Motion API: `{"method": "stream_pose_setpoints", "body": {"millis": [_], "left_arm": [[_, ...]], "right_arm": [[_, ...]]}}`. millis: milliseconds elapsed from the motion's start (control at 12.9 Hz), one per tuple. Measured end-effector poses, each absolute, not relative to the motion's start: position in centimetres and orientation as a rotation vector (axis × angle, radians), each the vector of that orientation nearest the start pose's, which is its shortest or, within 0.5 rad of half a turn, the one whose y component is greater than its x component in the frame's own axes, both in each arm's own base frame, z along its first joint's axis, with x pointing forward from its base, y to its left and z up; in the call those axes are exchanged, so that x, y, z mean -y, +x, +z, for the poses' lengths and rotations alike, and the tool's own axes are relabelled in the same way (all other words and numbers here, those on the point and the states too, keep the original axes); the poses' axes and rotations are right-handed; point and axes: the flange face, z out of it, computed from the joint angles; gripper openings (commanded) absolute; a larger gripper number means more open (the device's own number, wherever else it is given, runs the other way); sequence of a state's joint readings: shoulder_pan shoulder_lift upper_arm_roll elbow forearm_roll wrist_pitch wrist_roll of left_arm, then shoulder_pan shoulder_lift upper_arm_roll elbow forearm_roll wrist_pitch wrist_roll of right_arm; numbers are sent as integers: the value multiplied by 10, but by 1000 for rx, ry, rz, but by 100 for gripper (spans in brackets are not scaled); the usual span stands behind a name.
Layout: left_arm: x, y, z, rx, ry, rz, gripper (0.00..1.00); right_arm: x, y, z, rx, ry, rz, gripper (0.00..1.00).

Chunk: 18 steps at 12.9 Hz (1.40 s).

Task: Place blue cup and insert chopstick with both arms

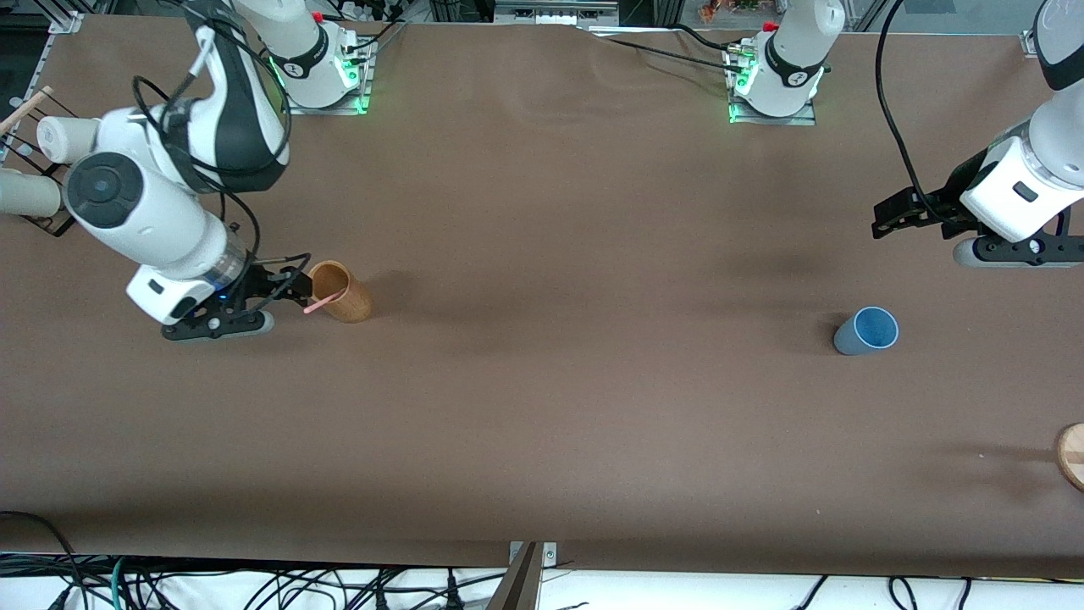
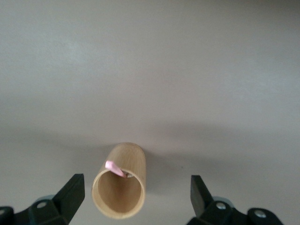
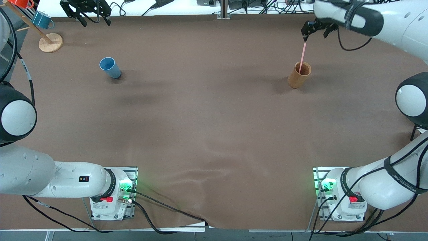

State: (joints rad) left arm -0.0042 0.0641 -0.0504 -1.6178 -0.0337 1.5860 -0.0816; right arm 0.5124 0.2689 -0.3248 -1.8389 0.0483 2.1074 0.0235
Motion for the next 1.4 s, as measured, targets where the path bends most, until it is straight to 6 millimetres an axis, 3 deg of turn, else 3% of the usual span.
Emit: {"method": "stream_pose_setpoints", "body": {"millis": [155,311,544,855,1088,1399], "left_arm": [[32,570,567,53,-3168,158,100],[15,575,557,99,-3166,183,100],[-16,588,521,180,-3160,278,100],[-10,612,507,160,-3166,277,100],[0,644,455,135,-3171,233,100],[13,663,399,43,-3100,194,100]], "right_arm": [[-141,598,366,240,-3173,-51,99],[-154,590,353,238,-3172,-58,95],[-158,589,350,239,-3172,-67,92],[-157,589,335,240,-3180,-69,80],[-154,586,324,236,-3183,-67,53],[-153,585,323,232,-3184,-64,15]]}}
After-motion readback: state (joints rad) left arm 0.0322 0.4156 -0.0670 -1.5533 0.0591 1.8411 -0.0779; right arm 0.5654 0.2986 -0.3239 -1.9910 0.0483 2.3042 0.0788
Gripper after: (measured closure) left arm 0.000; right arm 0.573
